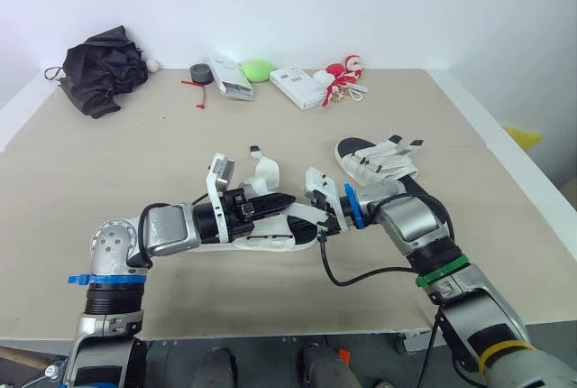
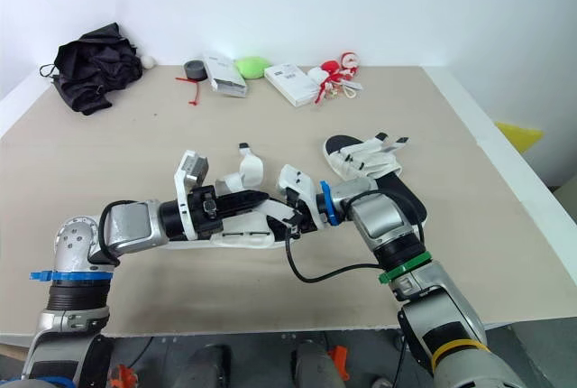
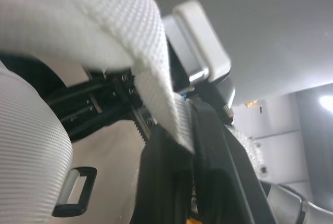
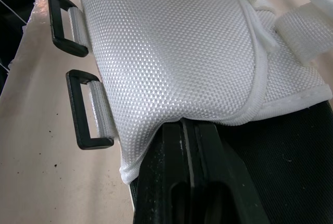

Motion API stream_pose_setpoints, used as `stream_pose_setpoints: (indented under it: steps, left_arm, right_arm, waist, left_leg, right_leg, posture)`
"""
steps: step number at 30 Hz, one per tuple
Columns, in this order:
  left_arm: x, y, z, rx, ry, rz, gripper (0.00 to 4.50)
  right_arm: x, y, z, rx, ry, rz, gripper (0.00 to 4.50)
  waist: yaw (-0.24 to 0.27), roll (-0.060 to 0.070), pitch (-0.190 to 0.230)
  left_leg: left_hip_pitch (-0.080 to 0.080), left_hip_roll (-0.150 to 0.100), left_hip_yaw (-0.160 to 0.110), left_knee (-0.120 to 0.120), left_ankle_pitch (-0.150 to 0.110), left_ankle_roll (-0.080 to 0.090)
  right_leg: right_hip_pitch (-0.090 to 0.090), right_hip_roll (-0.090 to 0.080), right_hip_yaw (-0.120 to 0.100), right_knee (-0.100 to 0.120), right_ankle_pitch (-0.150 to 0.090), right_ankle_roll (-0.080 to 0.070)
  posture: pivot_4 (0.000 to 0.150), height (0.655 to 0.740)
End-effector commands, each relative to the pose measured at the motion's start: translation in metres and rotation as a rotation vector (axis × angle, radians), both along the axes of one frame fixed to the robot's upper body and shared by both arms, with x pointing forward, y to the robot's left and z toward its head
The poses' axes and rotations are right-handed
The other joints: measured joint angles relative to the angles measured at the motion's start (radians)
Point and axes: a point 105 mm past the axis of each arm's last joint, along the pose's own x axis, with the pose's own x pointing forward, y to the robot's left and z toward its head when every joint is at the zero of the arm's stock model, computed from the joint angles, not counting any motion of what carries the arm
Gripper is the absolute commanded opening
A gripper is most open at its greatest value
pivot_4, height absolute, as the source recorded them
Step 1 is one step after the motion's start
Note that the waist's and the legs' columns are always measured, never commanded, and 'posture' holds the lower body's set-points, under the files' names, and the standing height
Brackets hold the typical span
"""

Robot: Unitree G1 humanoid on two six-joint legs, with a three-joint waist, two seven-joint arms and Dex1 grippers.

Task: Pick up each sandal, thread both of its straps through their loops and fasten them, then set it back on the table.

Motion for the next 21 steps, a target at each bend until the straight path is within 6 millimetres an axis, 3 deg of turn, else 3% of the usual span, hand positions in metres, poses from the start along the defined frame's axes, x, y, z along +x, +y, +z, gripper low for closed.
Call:
stream_pose_setpoints:
  steps: [1,6,14,21]
  left_arm:
    - [0.003,0.004,0.017,-0.040,-0.042,0.004,0.05]
    - [-0.001,0.018,0.019,-0.022,-0.068,-0.049,0.05]
    - [-0.006,0.068,0.035,-0.030,-0.047,-0.177,0.05]
    - [0.003,0.073,0.029,0.069,-0.009,-0.228,0.05]
  right_arm:
    - [-0.003,-0.010,-0.034,-0.111,0.077,-0.044,0.00]
    - [-0.002,-0.010,-0.034,-0.110,0.077,-0.044,0.00]
    - [-0.003,-0.009,-0.035,-0.109,0.081,-0.041,0.00]
    - [-0.004,-0.006,-0.036,-0.102,0.085,-0.040,0.00]
  waist:
    - [0.000,0.000,0.000]
    - [-0.003,0.000,0.000]
    - [-0.004,-0.001,0.001]
    - [-0.008,-0.002,0.001]
  left_leg:
    - [0.000,0.000,0.000,0.000,0.000,0.000]
    - [0.000,-0.002,-0.002,-0.001,0.000,0.000]
    - [0.000,-0.004,-0.007,-0.001,-0.001,-0.001]
    - [0.000,-0.004,-0.008,-0.002,-0.002,-0.003]
  right_leg:
    - [0.000,0.000,0.000,0.000,0.000,0.000]
    - [-0.002,0.000,0.002,0.000,0.000,0.000]
    - [-0.006,0.002,0.002,0.000,0.000,-0.002]
    - [-0.007,0.002,0.002,-0.004,0.000,-0.002]
  posture:
    - [0.150,0.7380]
    - [0.150,0.7380]
    - [0.150,0.7380]
    - [0.150,0.7380]
